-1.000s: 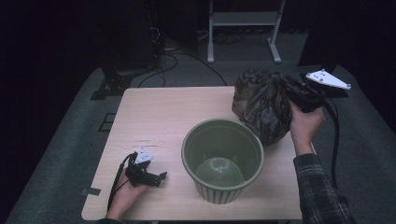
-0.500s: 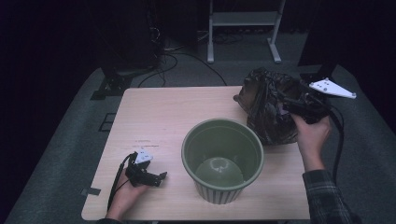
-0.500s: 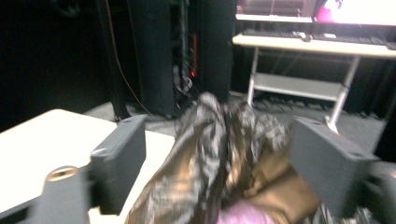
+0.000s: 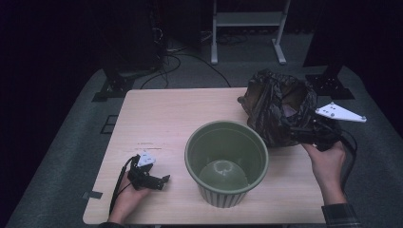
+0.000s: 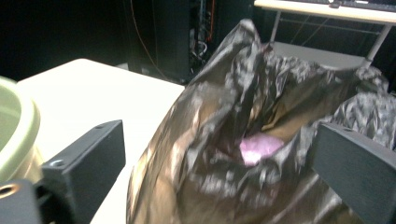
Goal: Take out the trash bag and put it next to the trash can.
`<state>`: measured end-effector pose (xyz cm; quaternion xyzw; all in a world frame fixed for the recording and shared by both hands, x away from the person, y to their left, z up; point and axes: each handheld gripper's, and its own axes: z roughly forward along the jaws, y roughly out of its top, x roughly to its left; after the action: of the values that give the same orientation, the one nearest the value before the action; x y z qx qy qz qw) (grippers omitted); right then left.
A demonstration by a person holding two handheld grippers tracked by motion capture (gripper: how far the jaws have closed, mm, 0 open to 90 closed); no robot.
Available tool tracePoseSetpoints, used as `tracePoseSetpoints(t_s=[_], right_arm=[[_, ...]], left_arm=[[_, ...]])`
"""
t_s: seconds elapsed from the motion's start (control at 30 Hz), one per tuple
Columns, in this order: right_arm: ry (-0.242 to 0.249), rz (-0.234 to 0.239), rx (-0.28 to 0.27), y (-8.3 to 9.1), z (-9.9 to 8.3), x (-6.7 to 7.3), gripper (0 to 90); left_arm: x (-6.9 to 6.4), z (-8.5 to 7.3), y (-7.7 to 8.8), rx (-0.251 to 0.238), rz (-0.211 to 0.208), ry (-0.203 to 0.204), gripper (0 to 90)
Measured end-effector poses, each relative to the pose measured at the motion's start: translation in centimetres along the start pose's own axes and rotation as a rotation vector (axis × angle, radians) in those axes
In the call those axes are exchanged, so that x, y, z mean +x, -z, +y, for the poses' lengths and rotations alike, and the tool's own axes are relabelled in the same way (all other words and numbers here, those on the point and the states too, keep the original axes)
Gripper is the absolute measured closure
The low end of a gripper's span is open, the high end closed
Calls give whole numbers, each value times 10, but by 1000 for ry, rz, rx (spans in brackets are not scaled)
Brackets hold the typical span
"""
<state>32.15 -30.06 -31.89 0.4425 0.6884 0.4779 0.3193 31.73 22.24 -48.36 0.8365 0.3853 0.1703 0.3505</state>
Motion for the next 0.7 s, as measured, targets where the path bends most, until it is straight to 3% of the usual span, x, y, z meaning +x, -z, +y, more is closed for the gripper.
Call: tracePoseSetpoints(t_s=[0.23, 0.6, 0.7], right_arm=[[3, 38, 34, 9, -14, 7, 20], [-8, 75, 100, 19, -51, 11, 20], [3, 88, 140, 20, -65, 15, 19]], left_arm=[[0, 0, 0, 0, 0, 1, 0], [0, 0, 0, 2, 0, 1, 0], [0, 0, 0, 2, 0, 1, 0]])
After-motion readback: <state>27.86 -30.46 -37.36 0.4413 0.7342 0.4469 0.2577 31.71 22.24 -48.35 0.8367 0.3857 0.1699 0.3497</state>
